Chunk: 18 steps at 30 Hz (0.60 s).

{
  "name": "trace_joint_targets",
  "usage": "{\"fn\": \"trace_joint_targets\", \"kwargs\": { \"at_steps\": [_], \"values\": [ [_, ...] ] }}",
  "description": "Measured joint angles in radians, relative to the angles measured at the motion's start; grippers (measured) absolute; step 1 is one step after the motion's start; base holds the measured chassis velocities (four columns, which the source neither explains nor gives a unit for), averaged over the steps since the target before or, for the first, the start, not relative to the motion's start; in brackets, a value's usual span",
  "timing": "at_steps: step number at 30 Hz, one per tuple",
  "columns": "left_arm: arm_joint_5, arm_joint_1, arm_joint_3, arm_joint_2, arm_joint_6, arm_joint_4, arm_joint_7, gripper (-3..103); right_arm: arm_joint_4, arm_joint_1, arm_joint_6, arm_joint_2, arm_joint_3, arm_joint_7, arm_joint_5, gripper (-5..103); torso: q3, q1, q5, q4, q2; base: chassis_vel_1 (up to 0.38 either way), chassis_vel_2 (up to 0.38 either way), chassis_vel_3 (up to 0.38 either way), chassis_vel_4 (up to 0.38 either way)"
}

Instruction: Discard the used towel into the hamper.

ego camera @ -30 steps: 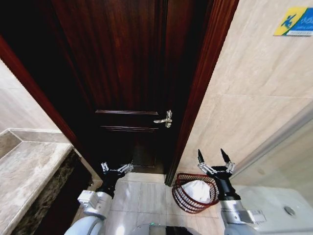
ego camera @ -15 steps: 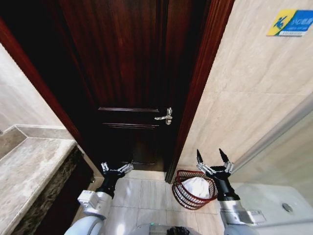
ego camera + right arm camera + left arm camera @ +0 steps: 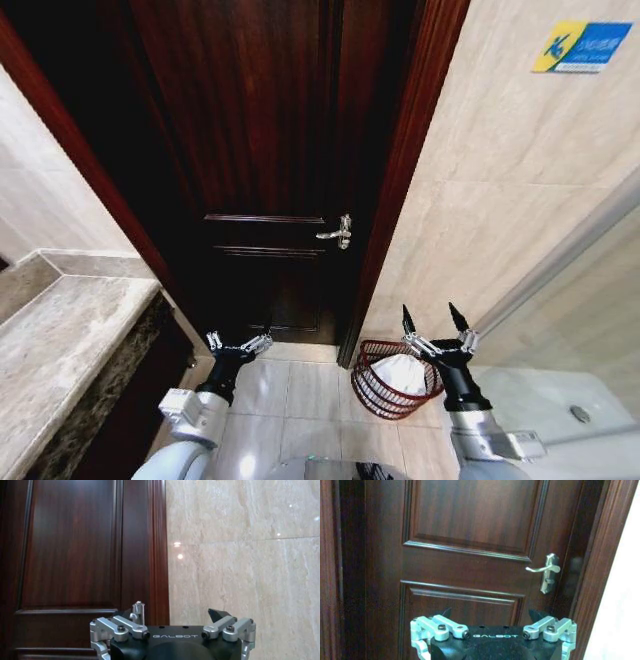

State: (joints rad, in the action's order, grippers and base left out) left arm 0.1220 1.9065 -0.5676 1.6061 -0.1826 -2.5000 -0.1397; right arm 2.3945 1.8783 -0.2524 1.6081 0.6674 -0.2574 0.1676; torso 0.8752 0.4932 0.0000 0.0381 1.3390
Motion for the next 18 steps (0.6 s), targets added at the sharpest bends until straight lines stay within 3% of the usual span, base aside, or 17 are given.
{"fn": "trace_joint_targets", "kwargs": {
  "at_steps": [18],
  "values": [
    [0.0, 0.0, 0.0, 0.0, 0.0, 0.0, 0.0, 100, 0.004, -0.001, -0.001, 0.0, 0.0, -0.001, 0.004, 100, 0.0, 0.0, 0.0, 0.0, 0.0, 0.061, -0.065, -0.063, 0.071]
  ]
}}
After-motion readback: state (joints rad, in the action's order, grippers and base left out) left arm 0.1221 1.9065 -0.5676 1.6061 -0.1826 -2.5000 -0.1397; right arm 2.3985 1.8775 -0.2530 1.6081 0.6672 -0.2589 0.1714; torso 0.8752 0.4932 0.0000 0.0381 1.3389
